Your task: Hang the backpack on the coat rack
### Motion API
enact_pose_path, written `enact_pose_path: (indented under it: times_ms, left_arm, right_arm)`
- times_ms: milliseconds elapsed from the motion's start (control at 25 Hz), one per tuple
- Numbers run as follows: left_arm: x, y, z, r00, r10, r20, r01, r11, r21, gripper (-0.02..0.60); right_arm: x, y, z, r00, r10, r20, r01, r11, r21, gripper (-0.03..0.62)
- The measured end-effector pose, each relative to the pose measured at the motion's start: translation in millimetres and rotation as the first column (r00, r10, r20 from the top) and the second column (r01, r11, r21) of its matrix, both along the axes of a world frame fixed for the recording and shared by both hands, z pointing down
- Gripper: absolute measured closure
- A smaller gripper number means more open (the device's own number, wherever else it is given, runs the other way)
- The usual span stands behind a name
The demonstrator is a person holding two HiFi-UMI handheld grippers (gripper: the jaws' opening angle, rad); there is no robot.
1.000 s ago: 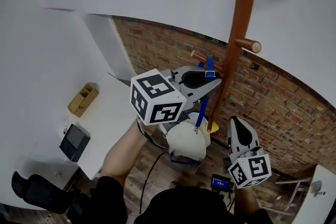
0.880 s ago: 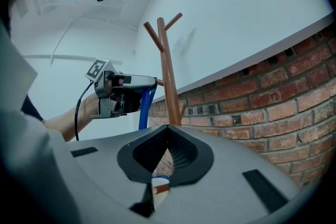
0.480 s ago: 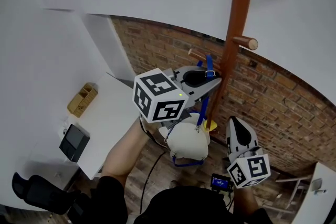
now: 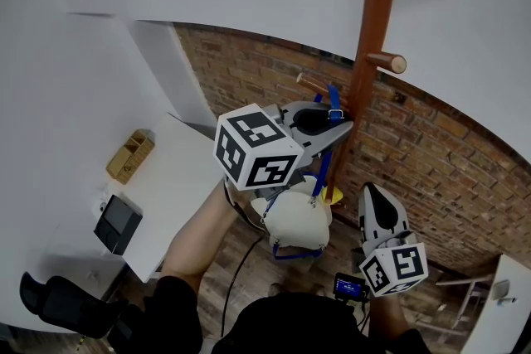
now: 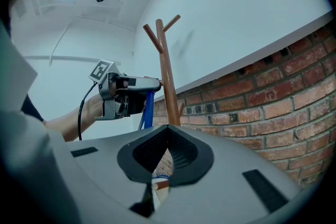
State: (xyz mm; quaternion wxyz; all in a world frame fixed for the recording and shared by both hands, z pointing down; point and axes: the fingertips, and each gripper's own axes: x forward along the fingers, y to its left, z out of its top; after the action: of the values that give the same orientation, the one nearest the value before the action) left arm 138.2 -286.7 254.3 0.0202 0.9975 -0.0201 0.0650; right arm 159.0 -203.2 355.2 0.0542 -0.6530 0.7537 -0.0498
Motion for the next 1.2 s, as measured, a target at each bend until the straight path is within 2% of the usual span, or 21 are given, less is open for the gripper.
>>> enact_pose_path:
  times_ms: [960,1200]
  left_arm:
    - [4.6,-4.5,13.6,1.000,0.000,0.019,0.001,0.999,-0.043,0.538]
    - [2.7,-4.2,15.6,0.999,-0.019,0.041,0.020,0.999,-0.026,0.538]
  right_arm:
    - [0.5,6.0,6.8,1.000,-0.004,0.017,0.004,1.000,-0.009,0.582]
    - [0.0,7.3,8.4,1.000,-0.012,0.018,0.012,1.000,-0.013,0.582]
